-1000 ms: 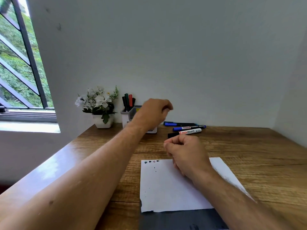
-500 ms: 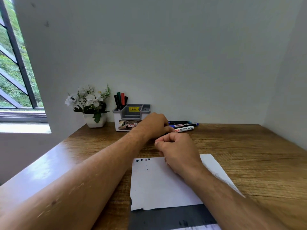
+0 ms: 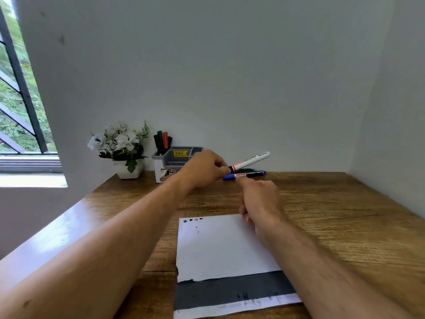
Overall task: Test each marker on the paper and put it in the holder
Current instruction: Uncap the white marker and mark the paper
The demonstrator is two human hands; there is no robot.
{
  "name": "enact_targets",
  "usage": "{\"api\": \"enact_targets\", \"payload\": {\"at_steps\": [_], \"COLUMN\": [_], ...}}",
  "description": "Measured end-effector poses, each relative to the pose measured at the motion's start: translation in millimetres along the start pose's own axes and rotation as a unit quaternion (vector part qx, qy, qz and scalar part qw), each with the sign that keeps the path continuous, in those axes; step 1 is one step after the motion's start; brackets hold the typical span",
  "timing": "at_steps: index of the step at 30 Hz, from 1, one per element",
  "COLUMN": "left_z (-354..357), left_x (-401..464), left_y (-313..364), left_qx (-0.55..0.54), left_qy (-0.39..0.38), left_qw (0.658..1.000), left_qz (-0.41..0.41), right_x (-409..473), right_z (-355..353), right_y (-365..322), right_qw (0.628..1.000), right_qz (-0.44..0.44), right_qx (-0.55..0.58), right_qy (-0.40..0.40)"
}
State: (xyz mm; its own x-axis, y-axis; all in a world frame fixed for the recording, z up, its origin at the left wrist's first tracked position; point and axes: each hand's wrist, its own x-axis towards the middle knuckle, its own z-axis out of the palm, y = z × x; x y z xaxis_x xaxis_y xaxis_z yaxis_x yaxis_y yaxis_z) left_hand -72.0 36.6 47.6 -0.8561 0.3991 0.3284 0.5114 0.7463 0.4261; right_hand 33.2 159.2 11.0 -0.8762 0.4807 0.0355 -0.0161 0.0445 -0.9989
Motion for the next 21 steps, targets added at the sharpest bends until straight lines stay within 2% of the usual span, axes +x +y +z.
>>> {"api": "enact_targets", "payload": {"at_steps": [7,10,14,17,21], "left_z": [-4.8,-4.7,-1.2,1.4,3.1], "left_x": [-53.1,-75.0,-101.1,-104.2,-101.0], "left_y": [12.3,9.8,4.0,2.9,5.7], "left_qx": [0.010,0.025,-0.031,0.013,0.024], "left_qy": [-0.029,-0.034,-0.006,0.005,0.018], "left_qw": [0.999,0.997,0.993,0.988,0.986], "left_qz": [0.043,0.062,0.115,0.157,0.166], "right_x": [-7.2,-13.4,-20.2,-18.9,-15.4], "right_z": [-6.1,-6.1,-2.6,-2.0,-2.8], "right_y": [-9.6,-11.0,-9.4,-8.1,-8.6], "right_qw": [0.994,0.992,0.989,0.988,0.988], "right_qz": [0.013,0.001,-0.037,-0.052,-0.050], "right_qx": [0.111,0.116,0.112,0.106,0.113], "right_qy": [-0.014,-0.043,-0.087,-0.096,-0.097]}}
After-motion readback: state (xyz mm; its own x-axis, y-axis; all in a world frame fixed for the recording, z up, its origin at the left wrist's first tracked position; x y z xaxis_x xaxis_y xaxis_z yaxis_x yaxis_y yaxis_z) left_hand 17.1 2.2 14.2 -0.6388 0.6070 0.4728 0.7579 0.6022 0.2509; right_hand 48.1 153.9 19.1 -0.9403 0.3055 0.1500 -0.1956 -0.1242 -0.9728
